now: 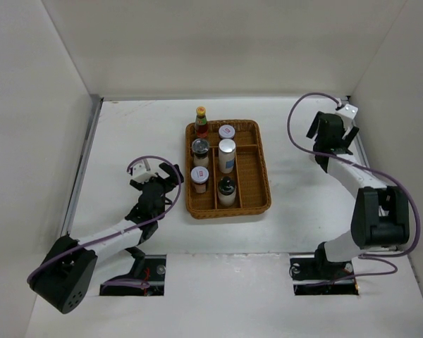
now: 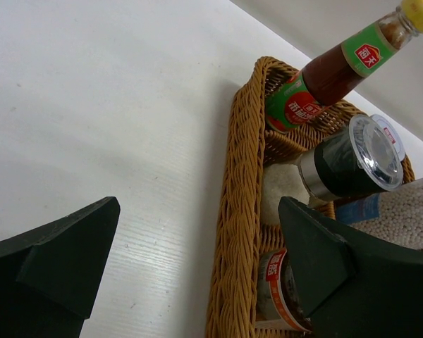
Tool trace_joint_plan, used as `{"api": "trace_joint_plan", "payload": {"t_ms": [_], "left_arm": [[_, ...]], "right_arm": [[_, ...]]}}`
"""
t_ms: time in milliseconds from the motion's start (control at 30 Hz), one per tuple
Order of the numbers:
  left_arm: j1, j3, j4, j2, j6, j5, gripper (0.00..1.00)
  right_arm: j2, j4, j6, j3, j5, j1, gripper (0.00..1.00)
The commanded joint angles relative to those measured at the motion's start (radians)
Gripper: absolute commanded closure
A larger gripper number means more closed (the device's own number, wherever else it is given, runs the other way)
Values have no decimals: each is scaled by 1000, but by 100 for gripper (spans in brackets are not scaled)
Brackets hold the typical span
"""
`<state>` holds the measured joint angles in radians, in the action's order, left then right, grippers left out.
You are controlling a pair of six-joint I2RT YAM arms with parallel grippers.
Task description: Organize the condiment bottles
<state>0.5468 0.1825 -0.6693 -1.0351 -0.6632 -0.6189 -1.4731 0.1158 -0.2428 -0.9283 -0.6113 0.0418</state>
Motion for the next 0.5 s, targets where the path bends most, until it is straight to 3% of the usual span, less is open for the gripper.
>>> {"api": "trace_joint_plan", "payload": {"t_ms": [0, 133, 333, 400, 467], "left_arm": [[8, 9, -44, 1, -13, -2, 0], [8, 15, -41, -11, -13, -1, 0], [-3, 11, -36, 4, -12, -12, 0], [-5, 9, -36, 9, -12, -18, 0], [-5, 11, -38, 1, -10, -27, 0]], "right_arm": [[-47, 22, -3, -78, 76, -29, 0], [-113, 50, -19, -107, 111, -47, 0], [-136, 36, -50, -113, 145, -36, 32], [-90, 31, -58, -95, 111, -18, 49], [-5, 44, -55, -67, 52, 29, 51]]}}
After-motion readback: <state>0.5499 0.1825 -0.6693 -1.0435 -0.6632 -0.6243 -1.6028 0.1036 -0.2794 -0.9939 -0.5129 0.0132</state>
